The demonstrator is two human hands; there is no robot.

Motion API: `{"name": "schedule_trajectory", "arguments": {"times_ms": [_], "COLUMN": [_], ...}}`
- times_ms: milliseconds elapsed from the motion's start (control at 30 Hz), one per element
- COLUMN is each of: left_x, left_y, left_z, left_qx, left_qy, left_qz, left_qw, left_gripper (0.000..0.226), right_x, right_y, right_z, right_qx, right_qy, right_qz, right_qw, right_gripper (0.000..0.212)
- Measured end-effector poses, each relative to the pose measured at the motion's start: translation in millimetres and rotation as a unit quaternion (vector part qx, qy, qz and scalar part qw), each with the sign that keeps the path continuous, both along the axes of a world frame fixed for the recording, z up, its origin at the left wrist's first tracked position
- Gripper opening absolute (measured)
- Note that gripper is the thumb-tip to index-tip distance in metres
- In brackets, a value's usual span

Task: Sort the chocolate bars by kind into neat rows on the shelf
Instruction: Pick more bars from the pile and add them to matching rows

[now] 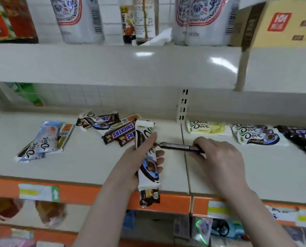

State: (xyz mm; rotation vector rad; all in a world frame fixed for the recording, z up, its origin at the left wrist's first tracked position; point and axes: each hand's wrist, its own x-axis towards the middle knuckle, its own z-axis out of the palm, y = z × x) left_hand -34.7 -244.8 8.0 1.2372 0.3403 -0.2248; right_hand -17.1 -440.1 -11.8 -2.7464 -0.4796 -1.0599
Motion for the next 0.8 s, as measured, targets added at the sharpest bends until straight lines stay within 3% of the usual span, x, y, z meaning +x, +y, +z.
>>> {"name": "schedule_trajectory", "arguments": {"times_ms": [67,133,233,400,567,667,800], "left_x": [-4.1,-6.5,-9.8,-11.8,-11.9,-11.6,-7.6], "left_y": [-23.9,-52.1,-105.6,-202.8,-272.1,-299.2,-320.2], "left_z": [3.9,5.1,4.9,1.2,-8.2,-6.3,-4.9], "left_qx": [0.006,0.001,-0.002,-0.008,-0.014,-0.012,-0.005], "left_qy": [-0.013,-0.029,-0.047,-0.044,-0.037,-0.039,-0.038], "left_qz": [-0.01,-0.003,0.002,0.004,0.02,0.023,0.035], "left_qw": [1.0,1.0,0.999,0.999,0.999,0.999,0.999], "left_gripper": [0.047,0.035,0.012,0.019,0.022,0.027,0.023], "right_x": [2.1,3.6,3.4,2.7,-14.0,-19.1,-18.4], "right_y": [-21.8,-53.0,-113.4,-220.5,-293.8,-320.7,-340.0], "right_z": [-0.5,-0.9,-0.8,1.0,7.2,10.9,10.1], "right_qx": [-0.025,-0.031,-0.023,0.039,0.18,0.266,0.481], "right_qy": [-0.042,-0.055,-0.021,0.106,0.278,0.342,0.383], "right_qz": [0.012,0.034,0.068,0.168,0.219,0.205,0.206], "right_qw": [0.999,0.997,0.997,0.979,0.918,0.878,0.761], "right_gripper": [0.013,0.008,0.019,0.046,0.06,0.058,0.058]}}
